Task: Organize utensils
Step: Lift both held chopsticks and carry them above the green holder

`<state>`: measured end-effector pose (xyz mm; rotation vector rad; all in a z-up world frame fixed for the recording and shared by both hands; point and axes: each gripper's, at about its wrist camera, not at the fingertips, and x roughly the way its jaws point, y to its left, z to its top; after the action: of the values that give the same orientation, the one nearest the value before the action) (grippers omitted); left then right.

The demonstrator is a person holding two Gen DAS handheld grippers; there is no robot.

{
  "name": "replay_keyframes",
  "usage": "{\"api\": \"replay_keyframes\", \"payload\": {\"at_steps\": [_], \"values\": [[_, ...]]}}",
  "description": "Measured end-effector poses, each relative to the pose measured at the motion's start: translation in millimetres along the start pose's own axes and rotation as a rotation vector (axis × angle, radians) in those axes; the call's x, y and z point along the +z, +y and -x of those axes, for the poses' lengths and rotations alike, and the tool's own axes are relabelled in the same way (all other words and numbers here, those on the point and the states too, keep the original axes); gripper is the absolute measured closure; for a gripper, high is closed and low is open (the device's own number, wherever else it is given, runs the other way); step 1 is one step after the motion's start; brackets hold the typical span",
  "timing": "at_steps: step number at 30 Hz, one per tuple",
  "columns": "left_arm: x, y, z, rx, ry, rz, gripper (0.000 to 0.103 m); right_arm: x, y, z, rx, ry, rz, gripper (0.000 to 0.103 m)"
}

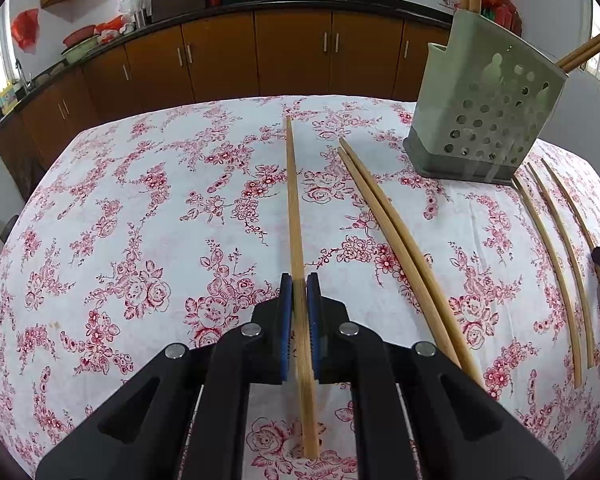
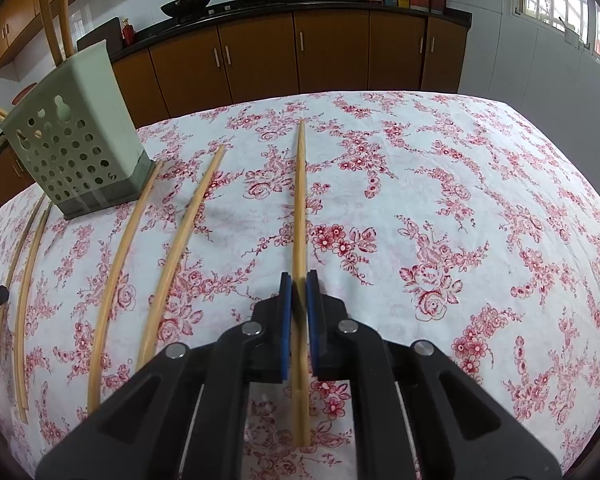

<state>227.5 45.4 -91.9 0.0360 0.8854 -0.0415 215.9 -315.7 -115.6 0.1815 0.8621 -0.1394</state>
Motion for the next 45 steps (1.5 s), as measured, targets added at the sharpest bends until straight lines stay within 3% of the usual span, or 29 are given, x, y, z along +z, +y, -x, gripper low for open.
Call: {"api": "replay_keyframes", "payload": {"at_steps": [23,26,32,41,45], "values": [[-10,-8,8,0.025,0.003,-0.022,0.095,-6,-5,9,0.043,0.000,-0.022,0.095],[-11,-4,12,0.016,0.017,-0.011,0.095,-6,-6,19,0.040,-0.032,-0.012,0.095],[-6,6,34,-0.003,-0.036,0.004,0.095,1,-7,46,0.053,-0.110,-0.004,0.095],[15,11,79,-0.039,-0.180,0.011,0.095,15,-15,75,0.074,-0.205,-0.029,0.095],[17,10,80,-0.034,-0.188,0.004,0.095,15,-13,62,0.108,-0.125,-0.012,0.092]]}}
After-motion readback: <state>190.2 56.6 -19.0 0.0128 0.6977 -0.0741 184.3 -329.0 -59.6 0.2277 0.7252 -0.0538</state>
